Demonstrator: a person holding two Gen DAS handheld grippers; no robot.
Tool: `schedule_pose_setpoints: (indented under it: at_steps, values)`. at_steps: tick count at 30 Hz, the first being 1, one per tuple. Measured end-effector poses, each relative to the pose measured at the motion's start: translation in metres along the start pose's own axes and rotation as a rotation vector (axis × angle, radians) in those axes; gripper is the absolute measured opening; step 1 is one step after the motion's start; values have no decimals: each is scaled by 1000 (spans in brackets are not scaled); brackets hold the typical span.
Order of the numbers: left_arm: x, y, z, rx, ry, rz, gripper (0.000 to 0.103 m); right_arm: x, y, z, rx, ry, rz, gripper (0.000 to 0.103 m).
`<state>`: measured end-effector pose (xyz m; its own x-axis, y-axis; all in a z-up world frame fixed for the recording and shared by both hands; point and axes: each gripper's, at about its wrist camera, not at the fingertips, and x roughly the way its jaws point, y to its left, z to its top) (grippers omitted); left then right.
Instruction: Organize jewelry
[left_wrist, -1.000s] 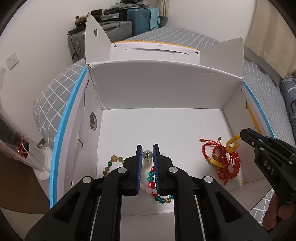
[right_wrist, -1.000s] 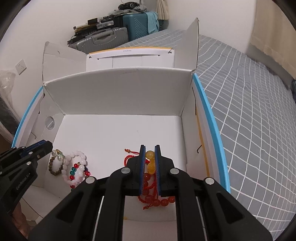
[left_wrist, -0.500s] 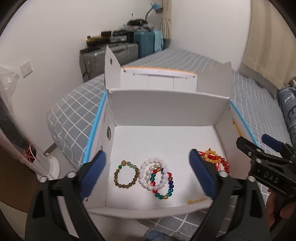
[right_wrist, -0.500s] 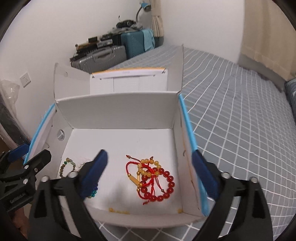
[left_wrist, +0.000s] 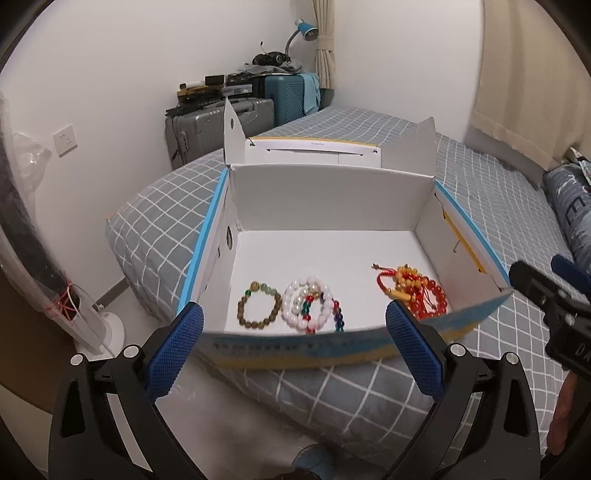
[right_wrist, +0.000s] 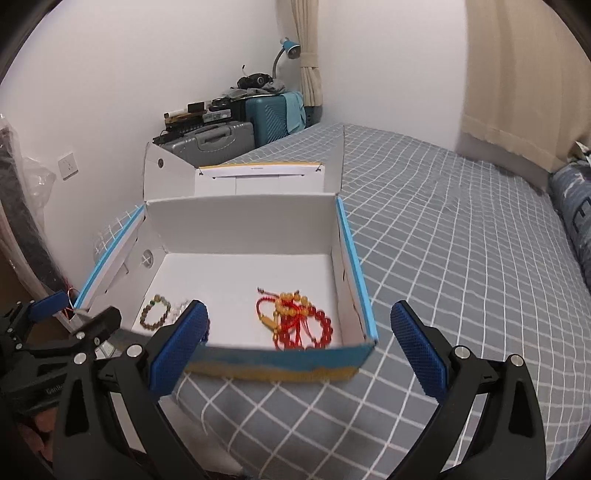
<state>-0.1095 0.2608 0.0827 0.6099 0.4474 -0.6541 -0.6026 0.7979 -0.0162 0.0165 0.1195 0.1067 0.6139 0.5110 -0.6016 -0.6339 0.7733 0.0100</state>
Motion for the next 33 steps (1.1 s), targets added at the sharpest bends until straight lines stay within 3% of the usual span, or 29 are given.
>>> schedule_pose_setpoints:
  at_steps: [9, 33]
  values:
    - [-16, 0, -21, 1, -16, -2, 97, -9, 0, -33, -4, 14, -5, 95]
    - [-14, -11, -24, 17, -8, -48, 97, -6, -2, -35, -2, 19, -23, 95]
